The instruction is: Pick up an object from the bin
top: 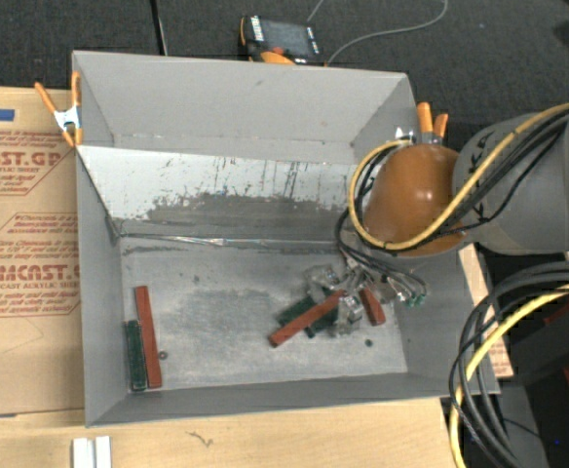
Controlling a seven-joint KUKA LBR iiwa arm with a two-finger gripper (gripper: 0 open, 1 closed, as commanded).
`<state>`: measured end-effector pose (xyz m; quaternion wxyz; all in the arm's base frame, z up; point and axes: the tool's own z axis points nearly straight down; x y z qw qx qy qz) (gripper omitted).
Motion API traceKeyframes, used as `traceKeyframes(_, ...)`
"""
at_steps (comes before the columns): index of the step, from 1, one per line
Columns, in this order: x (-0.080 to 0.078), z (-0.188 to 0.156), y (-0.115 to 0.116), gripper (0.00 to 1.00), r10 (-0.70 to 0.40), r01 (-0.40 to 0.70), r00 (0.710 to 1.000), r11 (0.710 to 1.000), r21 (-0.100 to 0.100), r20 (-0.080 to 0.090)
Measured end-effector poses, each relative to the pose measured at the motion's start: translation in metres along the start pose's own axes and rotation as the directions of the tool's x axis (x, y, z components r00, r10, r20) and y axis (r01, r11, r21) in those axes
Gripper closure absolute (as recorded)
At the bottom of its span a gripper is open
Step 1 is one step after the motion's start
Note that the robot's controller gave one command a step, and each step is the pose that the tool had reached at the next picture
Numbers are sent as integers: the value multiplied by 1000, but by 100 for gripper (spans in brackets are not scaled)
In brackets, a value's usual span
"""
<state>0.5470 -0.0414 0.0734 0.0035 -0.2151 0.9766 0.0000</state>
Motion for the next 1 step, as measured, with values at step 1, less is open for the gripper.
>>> traceKeyframes(1, 13, -137, -30, 100, -83, 83, 997, 997, 4, 2)
